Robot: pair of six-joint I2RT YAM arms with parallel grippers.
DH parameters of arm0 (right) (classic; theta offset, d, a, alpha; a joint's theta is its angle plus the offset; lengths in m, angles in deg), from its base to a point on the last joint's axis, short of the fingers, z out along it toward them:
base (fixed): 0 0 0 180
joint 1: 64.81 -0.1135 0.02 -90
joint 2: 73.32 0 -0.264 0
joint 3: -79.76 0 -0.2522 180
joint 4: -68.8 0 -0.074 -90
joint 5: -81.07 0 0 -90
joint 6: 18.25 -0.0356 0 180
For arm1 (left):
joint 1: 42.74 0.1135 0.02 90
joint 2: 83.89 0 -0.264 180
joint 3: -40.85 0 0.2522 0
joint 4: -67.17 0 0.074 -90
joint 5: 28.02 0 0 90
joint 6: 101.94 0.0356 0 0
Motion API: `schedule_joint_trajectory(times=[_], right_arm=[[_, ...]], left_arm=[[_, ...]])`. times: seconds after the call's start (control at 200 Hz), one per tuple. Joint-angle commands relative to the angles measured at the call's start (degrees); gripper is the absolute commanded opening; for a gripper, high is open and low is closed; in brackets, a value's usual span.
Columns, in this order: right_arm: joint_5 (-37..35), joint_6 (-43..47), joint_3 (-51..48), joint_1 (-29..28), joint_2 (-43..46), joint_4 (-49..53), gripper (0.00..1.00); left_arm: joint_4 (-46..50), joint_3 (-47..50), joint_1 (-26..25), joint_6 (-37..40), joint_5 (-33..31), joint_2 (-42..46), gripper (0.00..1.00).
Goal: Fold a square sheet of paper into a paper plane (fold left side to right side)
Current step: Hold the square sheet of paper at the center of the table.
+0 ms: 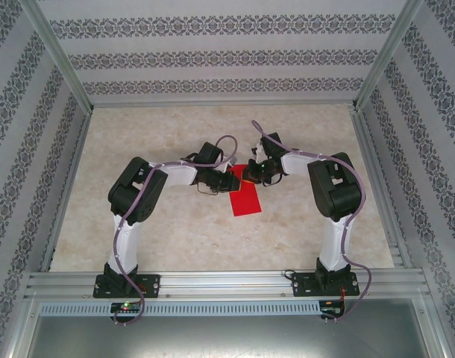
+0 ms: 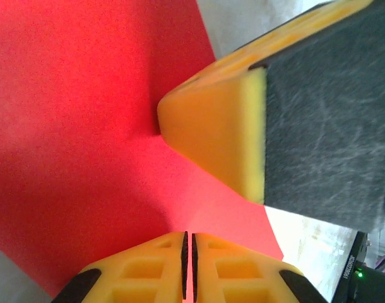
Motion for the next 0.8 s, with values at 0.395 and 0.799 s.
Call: schedule_joint_trajectory(times=[0.395, 0.799], right_arm=[[-3.37, -0.29, -1.83, 0.54, 12.93, 1.95, 0.19], [-2.78, 0.53, -17.3, -3.13, 17.94, 4.8, 0.03]], left_arm=[[2.89, 2.94, -2.13, 1.27, -4.66, -0.67, 0.14], [4.68, 1.83, -2.59, 1.76, -5.73, 0.42, 0.14]])
